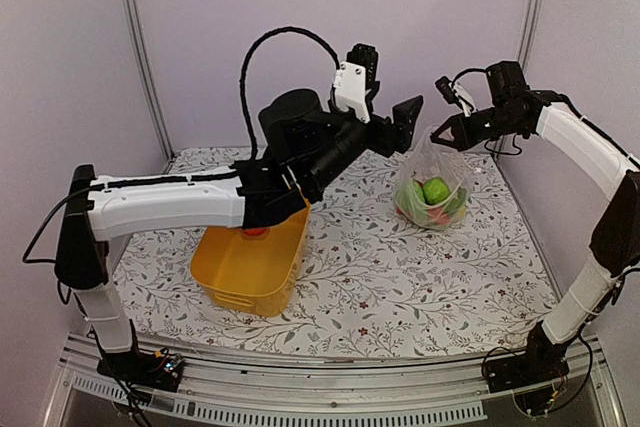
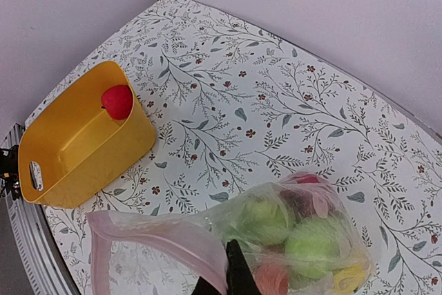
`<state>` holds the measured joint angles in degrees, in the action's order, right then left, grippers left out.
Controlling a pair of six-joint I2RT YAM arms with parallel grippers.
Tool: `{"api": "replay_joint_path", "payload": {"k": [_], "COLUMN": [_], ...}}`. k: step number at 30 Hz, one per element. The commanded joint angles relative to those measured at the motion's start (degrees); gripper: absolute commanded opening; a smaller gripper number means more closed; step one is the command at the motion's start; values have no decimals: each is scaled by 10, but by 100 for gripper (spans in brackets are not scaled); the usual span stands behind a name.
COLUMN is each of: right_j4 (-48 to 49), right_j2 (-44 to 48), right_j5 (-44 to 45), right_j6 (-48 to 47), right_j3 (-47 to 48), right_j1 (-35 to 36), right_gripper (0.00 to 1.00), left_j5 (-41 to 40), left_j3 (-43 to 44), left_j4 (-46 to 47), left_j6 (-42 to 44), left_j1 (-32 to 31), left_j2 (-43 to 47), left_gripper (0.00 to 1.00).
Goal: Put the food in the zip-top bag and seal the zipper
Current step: Place the fake vegetable in the zipper food storage bag, then pick up the fake fruit from the bin.
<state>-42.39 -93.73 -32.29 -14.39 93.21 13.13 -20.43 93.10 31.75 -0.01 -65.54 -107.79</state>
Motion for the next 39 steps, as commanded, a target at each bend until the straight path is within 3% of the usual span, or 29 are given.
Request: {"api": "replay_joint_path", "payload": {"k": [1, 6, 9, 14, 19, 25, 39], "right_j4": [-1, -1, 0, 0, -1, 0, -1], "right_j2": [-2, -3, -4, -11, -12, -14, -13], "right_j5": [-5, -2, -1, -1, -2, -3, -4], "right_j6": [-4, -5, -5, -5, -6, -6, -6], "right_j3": [-7, -7, -7, -7, -7, -7, -11], "right_j1": [4, 4, 5, 4, 4, 5, 5], "right_gripper": [0, 0, 0, 0, 0, 0, 0], "left_j5": [-74, -124, -125, -141, -151, -148, -133], "left_j3": [-56, -136, -168, -186, -178, -197, -231], "left_j4": [-89, -133, -168, -285, -461, -558, -592], "left_j6": [3, 2, -50, -111, -212, -284, -350], "left_j1": [3, 12, 21, 32, 79, 137, 215], "left_j2": [48, 106, 139, 164, 169, 174, 113], "left_gripper": [83, 83, 83, 81, 77, 77, 78]}}
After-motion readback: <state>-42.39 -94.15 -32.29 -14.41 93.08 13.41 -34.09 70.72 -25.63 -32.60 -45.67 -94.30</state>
